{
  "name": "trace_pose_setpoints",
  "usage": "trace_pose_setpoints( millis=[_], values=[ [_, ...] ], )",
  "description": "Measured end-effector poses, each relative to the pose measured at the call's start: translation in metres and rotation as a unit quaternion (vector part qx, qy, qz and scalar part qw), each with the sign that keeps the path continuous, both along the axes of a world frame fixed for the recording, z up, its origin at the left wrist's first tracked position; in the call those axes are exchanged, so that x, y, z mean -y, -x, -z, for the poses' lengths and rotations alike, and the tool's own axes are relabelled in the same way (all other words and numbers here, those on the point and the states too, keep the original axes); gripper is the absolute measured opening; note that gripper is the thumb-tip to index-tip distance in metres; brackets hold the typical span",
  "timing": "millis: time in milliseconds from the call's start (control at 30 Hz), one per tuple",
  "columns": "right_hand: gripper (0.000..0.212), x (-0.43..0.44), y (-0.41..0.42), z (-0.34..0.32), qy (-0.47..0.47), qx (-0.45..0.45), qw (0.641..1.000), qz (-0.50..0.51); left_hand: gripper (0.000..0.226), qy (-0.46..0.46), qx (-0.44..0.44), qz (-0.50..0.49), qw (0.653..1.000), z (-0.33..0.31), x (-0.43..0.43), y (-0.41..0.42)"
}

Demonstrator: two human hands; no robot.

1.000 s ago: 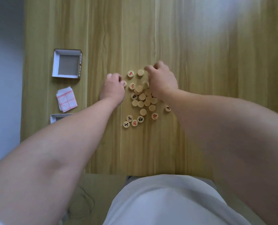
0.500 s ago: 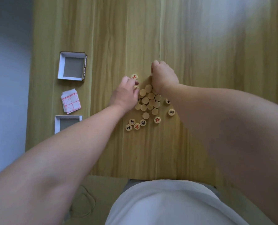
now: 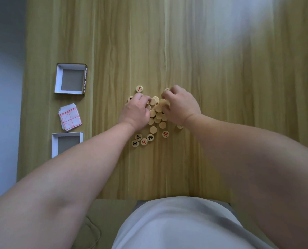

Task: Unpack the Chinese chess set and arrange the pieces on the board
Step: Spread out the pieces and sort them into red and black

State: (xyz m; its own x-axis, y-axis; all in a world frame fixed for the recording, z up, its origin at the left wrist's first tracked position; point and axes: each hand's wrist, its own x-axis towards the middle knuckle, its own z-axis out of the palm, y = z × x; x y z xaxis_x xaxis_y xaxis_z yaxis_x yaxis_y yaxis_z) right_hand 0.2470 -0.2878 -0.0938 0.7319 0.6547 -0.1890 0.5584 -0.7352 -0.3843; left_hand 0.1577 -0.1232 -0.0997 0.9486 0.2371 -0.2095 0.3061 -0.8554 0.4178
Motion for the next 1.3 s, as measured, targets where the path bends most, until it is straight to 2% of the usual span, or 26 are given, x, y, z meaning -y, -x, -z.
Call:
trace_pose_setpoints(
  millis=[100,267,367,533,733,900,1100,1300],
  values=[
    [0.038,0.002,0.011,0.002,0.010,0.016,0.997,-0.069,0.033,-0.002,-0.005,-0.011,1.000,-0.001,-0.001,0.005],
    [0.032,0.001,0.020,0.008,0.028,0.027,0.997,-0.073,0.035,-0.006,-0.015,-0.012,1.000,-0.002,-0.002,0.012],
    [0.028,0.005,0.022,0.011,0.018,0.026,0.999,-0.035,0.031,-0.013,-0.009,-0.012,1.000,-0.001,-0.002,0.014],
    [0.020,0.017,0.021,0.009,0.034,0.012,0.993,0.109,0.023,-0.030,0.018,0.001,0.999,0.000,0.001,0.015],
    [0.022,0.023,0.024,0.017,0.077,0.030,0.992,0.096,0.024,-0.042,-0.007,0.004,0.999,-0.001,0.001,0.008],
    [0.026,0.020,0.025,0.018,0.094,0.018,0.990,0.101,0.019,-0.035,0.010,-0.004,0.999,0.000,0.000,0.002],
    [0.024,0.019,0.019,0.015,0.137,0.015,0.982,0.132,0.025,0.000,0.020,-0.098,0.995,-0.003,-0.006,-0.019],
    [0.020,0.017,0.013,0.016,0.113,0.029,0.978,0.175,0.022,0.011,0.020,-0.108,0.994,0.001,-0.011,-0.050]
  ],
)
